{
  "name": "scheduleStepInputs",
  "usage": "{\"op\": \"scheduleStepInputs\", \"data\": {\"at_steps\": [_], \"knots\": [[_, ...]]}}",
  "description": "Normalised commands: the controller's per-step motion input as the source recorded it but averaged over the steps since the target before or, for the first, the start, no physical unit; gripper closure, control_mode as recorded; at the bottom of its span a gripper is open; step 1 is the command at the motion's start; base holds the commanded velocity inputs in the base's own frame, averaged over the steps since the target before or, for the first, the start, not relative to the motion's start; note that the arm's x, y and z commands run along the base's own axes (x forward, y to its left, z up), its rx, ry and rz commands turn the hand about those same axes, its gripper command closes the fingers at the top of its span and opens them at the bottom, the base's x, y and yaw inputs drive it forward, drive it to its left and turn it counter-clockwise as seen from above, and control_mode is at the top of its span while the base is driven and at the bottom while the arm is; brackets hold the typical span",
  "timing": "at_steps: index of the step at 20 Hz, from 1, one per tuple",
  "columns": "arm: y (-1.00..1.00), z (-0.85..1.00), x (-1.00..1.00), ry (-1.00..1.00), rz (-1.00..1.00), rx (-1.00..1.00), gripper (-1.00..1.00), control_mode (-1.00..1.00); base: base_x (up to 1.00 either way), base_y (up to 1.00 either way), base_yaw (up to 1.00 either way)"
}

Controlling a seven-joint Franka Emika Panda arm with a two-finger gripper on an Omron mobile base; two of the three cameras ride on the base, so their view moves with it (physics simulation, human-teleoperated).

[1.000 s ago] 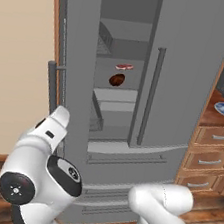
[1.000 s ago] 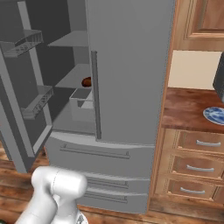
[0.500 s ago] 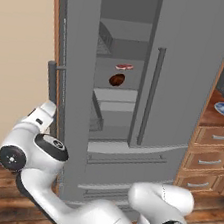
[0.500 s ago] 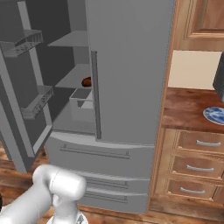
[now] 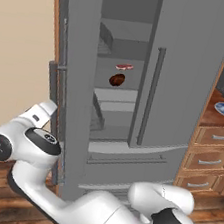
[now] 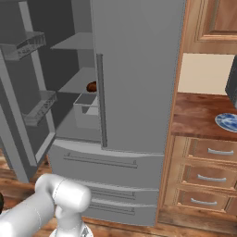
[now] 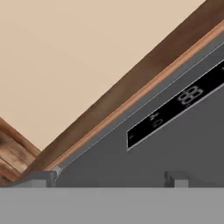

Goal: Place the steak on the counter behind the older steak on the same shelf of the fridge to maintain FIFO order. Close the fridge door when finished.

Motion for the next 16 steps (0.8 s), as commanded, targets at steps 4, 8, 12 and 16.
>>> {"op": "scheduleStepInputs", "data": {"at_steps": [4,8,12,16], "knots": [[-1.0,0.0,0.54,0.0,-0.03,0.1,-1.0,-1.0,0.0,0.0,0.0],[-1.0,0.0,0.71,-0.13,0.0,0.13,-1.0,-1.0,0.0,0.0,0.0],[-1.0,0.0,0.69,-0.2,0.06,0.16,-1.0,-1.0,0.0,0.0,0.0],[-0.98,0.0,0.76,-0.17,0.04,0.16,-1.0,-1.0,0.0,0.0,0.0]]}}
